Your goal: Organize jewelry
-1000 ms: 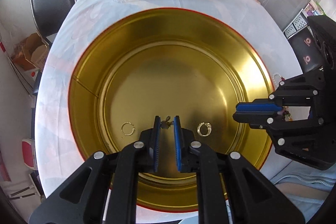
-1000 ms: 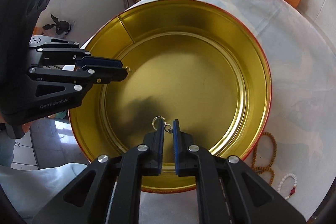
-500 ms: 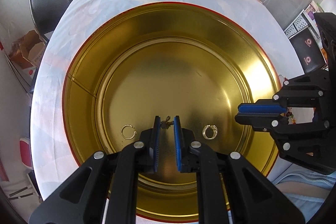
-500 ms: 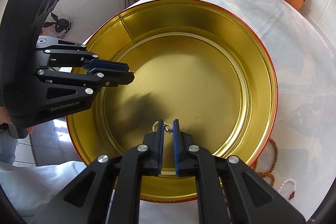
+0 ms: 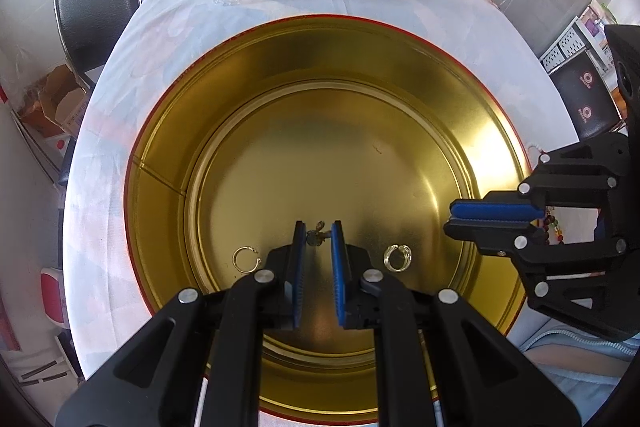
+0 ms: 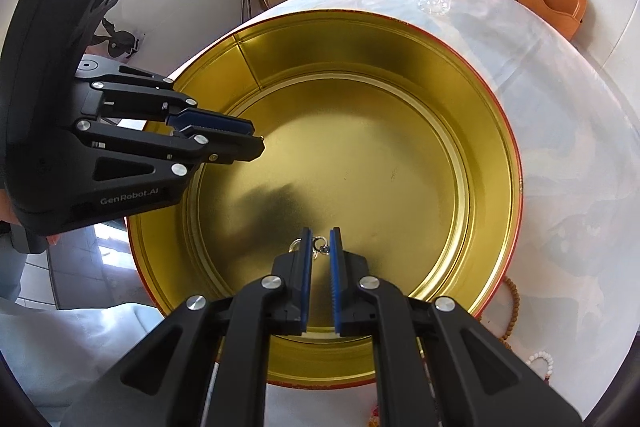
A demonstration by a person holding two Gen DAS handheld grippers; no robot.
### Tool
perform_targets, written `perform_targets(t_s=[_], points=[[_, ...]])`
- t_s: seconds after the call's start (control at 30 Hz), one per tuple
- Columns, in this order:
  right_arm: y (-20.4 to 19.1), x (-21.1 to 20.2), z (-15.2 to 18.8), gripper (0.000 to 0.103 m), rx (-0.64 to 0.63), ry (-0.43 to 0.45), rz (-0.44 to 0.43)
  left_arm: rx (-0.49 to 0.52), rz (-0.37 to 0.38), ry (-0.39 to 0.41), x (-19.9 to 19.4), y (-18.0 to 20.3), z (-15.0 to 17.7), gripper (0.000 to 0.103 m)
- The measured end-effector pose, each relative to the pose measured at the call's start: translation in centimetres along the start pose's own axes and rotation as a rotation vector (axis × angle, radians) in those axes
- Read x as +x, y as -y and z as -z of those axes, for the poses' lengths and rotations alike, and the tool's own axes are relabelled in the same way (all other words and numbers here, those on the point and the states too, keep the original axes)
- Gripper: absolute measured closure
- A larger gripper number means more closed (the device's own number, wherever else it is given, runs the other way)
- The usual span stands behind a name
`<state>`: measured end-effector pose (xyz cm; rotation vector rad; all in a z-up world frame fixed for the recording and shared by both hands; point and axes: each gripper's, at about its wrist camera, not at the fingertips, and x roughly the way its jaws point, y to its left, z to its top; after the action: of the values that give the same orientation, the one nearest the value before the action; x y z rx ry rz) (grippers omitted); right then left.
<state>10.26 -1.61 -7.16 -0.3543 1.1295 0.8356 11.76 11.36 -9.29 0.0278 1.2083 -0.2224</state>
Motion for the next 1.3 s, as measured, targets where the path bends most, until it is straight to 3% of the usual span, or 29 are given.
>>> perform_targets(t_s=[0.1,0.13,0.17,0.2,0.23,0.53,0.83,1.1,1.3], points=[[-0.5,-0.6,0.0,0.089,-0.036,0.021,0.018,0.021,-0.031,0.019,-0.8,0.1,-0.1,0.089],[-0.6,-0.6,0.0,0.082,-0.043,0.016,0.017,0.028,-0.042,0.024,-1.0,0.1,-0.1,0.081],[-0.7,-0.7,0.1,0.06,-0.047,0.015,0.025,0.032,-0.057,0.031,-1.2,0.1,-0.1,0.072],[-0.8,-0.7,0.1,0.037,-0.048,0.02,0.038,0.034,-0.078,0.042,-1.4,0.1,-0.1,0.046],[-0.9,-0.9,0.2,0.032,-0.051,0.03,0.048,0.04,-0.102,0.061,-1.8,0.1,-0.1,0.035],[-1.7,-1.7,0.6,0.027,-0.076,0.056,0.05,0.051,-0.113,0.074,-2.6,0.3,0.3,0.035],[-0.5,-2.9,1.5,0.02,-0.005,0.102,0.072,0.026,-0.088,0.093,-3.4,0.6,0.6,0.035],[4.0,-5.7,5.0,0.012,0.196,0.158,0.138,0.107,0.033,0.138,-4.4,4.8,-0.4,0.033],[7.6,-7.4,8.2,0.011,0.343,0.159,0.205,0.184,0.177,0.163,-4.2,9.7,-2.4,0.033]])
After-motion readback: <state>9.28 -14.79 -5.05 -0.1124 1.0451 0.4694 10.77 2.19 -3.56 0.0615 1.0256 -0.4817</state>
